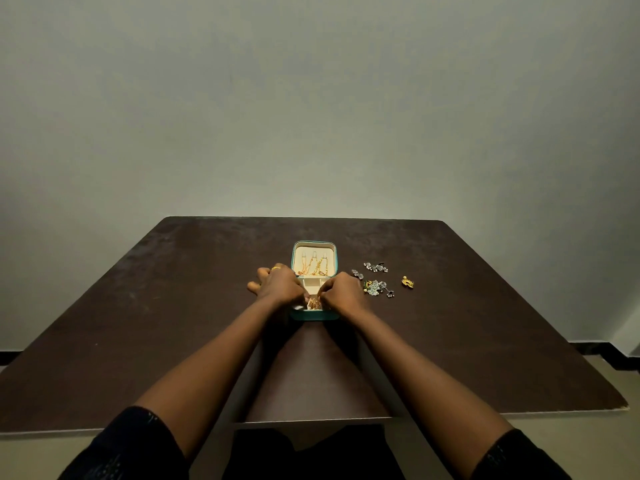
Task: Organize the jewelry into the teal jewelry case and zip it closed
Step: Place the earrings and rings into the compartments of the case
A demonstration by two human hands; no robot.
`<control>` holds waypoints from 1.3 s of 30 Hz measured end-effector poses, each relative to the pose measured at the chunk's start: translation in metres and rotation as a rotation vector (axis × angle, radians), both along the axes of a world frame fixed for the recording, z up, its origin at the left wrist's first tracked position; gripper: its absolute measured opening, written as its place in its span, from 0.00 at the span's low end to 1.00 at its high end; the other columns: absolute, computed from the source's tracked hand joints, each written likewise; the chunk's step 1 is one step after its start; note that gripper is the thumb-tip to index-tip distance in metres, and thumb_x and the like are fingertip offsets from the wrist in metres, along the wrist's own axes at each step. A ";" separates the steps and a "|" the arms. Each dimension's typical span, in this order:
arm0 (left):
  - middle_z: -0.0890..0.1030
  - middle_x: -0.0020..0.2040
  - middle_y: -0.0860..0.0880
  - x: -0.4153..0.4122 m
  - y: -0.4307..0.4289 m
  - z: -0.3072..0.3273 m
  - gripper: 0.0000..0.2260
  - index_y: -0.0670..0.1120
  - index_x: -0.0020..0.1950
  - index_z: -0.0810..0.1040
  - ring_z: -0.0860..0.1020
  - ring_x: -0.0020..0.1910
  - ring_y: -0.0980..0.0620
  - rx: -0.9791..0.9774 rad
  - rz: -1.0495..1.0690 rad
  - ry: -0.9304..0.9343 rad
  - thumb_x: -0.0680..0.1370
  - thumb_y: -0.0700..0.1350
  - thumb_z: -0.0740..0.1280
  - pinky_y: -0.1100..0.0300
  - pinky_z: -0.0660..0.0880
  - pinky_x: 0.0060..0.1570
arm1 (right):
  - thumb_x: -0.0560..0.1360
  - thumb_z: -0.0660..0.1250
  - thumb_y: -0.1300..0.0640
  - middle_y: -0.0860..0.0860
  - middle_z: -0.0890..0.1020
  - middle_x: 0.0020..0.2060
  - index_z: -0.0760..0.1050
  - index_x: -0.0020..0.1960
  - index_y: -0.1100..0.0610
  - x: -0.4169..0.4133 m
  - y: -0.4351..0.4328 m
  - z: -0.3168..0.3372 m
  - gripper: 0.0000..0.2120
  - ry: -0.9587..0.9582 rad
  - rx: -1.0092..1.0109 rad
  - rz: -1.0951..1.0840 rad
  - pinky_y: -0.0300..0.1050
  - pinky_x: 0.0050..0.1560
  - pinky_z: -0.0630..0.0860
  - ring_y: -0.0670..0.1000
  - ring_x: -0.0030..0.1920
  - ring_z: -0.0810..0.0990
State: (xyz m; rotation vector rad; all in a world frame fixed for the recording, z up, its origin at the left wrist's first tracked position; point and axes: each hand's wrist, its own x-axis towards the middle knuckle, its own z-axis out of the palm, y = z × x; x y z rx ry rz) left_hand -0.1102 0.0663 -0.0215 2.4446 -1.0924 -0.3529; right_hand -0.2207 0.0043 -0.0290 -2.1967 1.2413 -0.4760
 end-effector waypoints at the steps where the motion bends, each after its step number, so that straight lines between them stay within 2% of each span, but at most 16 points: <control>1: 0.70 0.64 0.50 0.000 0.001 0.001 0.13 0.48 0.53 0.82 0.60 0.63 0.46 0.017 -0.022 -0.010 0.70 0.48 0.72 0.50 0.58 0.53 | 0.71 0.64 0.62 0.58 0.83 0.51 0.83 0.52 0.58 0.000 0.001 0.000 0.13 0.025 -0.024 0.007 0.47 0.51 0.77 0.58 0.54 0.80; 7: 0.72 0.62 0.50 -0.006 0.001 0.001 0.08 0.52 0.47 0.84 0.60 0.63 0.45 0.005 -0.004 0.005 0.69 0.49 0.74 0.51 0.57 0.52 | 0.71 0.62 0.63 0.60 0.82 0.53 0.82 0.53 0.56 -0.001 -0.001 0.003 0.14 0.142 -0.102 0.115 0.49 0.51 0.76 0.60 0.55 0.79; 12: 0.68 0.66 0.45 -0.007 -0.001 0.000 0.15 0.52 0.56 0.80 0.61 0.65 0.42 0.085 0.090 0.109 0.70 0.51 0.72 0.48 0.60 0.59 | 0.73 0.65 0.60 0.59 0.80 0.56 0.81 0.55 0.52 -0.001 -0.002 0.002 0.13 0.187 -0.152 0.156 0.50 0.55 0.75 0.60 0.58 0.78; 15: 0.65 0.69 0.43 -0.006 -0.003 0.000 0.20 0.49 0.62 0.75 0.60 0.68 0.40 0.125 0.117 0.122 0.73 0.52 0.70 0.46 0.60 0.64 | 0.73 0.66 0.58 0.59 0.80 0.56 0.81 0.55 0.52 0.000 -0.001 0.002 0.12 0.190 -0.164 0.133 0.51 0.55 0.75 0.61 0.57 0.78; 17: 0.65 0.69 0.43 -0.004 -0.003 0.000 0.21 0.49 0.63 0.73 0.60 0.69 0.40 0.148 0.123 0.140 0.72 0.53 0.71 0.45 0.59 0.65 | 0.73 0.66 0.58 0.60 0.80 0.56 0.81 0.54 0.53 0.001 -0.001 0.002 0.11 0.184 -0.156 0.127 0.51 0.54 0.75 0.61 0.57 0.78; 19: 0.69 0.67 0.44 0.001 -0.002 0.000 0.18 0.50 0.58 0.76 0.62 0.68 0.40 0.137 0.118 0.193 0.71 0.52 0.72 0.43 0.58 0.66 | 0.73 0.66 0.59 0.59 0.80 0.55 0.81 0.53 0.54 0.001 -0.001 0.003 0.11 0.144 -0.145 0.123 0.50 0.52 0.76 0.60 0.56 0.78; 21: 0.74 0.64 0.45 0.010 -0.006 -0.006 0.09 0.52 0.44 0.77 0.65 0.66 0.42 0.110 0.109 0.252 0.67 0.49 0.75 0.43 0.57 0.67 | 0.72 0.65 0.61 0.58 0.82 0.53 0.82 0.51 0.56 0.000 -0.004 0.002 0.10 0.074 -0.119 0.095 0.48 0.52 0.76 0.58 0.55 0.79; 22: 0.76 0.62 0.46 0.013 -0.009 -0.010 0.09 0.53 0.39 0.76 0.66 0.65 0.42 0.077 0.099 0.274 0.67 0.48 0.75 0.44 0.57 0.67 | 0.72 0.66 0.62 0.58 0.83 0.52 0.83 0.50 0.56 -0.001 -0.006 0.002 0.10 0.042 -0.102 0.077 0.47 0.52 0.76 0.58 0.54 0.80; 24: 0.76 0.60 0.48 0.014 -0.011 -0.011 0.09 0.53 0.35 0.75 0.66 0.65 0.43 0.026 0.093 0.280 0.68 0.47 0.75 0.45 0.56 0.66 | 0.71 0.67 0.62 0.58 0.84 0.50 0.83 0.49 0.58 -0.003 -0.009 0.002 0.09 -0.008 -0.078 0.046 0.44 0.50 0.75 0.56 0.52 0.81; 27: 0.79 0.57 0.49 0.007 -0.012 -0.007 0.07 0.52 0.35 0.77 0.68 0.64 0.44 -0.069 0.082 0.298 0.72 0.47 0.72 0.45 0.55 0.65 | 0.71 0.69 0.61 0.57 0.84 0.49 0.84 0.49 0.58 -0.005 -0.012 0.001 0.08 -0.058 -0.072 0.027 0.42 0.50 0.75 0.54 0.51 0.81; 30: 0.80 0.54 0.50 -0.002 -0.019 -0.007 0.08 0.51 0.35 0.77 0.72 0.62 0.45 -0.151 0.022 0.285 0.75 0.50 0.68 0.46 0.64 0.64 | 0.72 0.67 0.61 0.57 0.84 0.49 0.83 0.50 0.58 -0.007 -0.013 0.000 0.09 -0.062 -0.101 0.031 0.44 0.53 0.75 0.55 0.53 0.80; 33: 0.80 0.55 0.51 -0.016 -0.027 -0.003 0.07 0.53 0.39 0.77 0.71 0.62 0.46 -0.196 -0.007 0.212 0.77 0.50 0.65 0.51 0.63 0.59 | 0.72 0.66 0.61 0.57 0.84 0.49 0.83 0.50 0.57 -0.012 -0.017 0.001 0.10 -0.074 -0.116 0.009 0.47 0.51 0.77 0.56 0.52 0.81; 36: 0.81 0.53 0.51 -0.027 -0.039 -0.002 0.08 0.56 0.36 0.76 0.72 0.61 0.45 -0.244 -0.067 0.180 0.76 0.50 0.65 0.46 0.67 0.63 | 0.71 0.66 0.61 0.58 0.84 0.48 0.83 0.49 0.57 -0.020 -0.029 0.004 0.10 -0.104 -0.116 -0.019 0.47 0.49 0.77 0.58 0.50 0.81; 39: 0.82 0.54 0.52 -0.037 -0.052 0.002 0.05 0.56 0.45 0.80 0.72 0.61 0.44 -0.233 -0.105 0.128 0.77 0.50 0.64 0.45 0.64 0.63 | 0.70 0.67 0.62 0.58 0.85 0.46 0.84 0.47 0.58 -0.033 -0.047 0.007 0.09 -0.131 -0.095 -0.079 0.46 0.49 0.77 0.57 0.50 0.82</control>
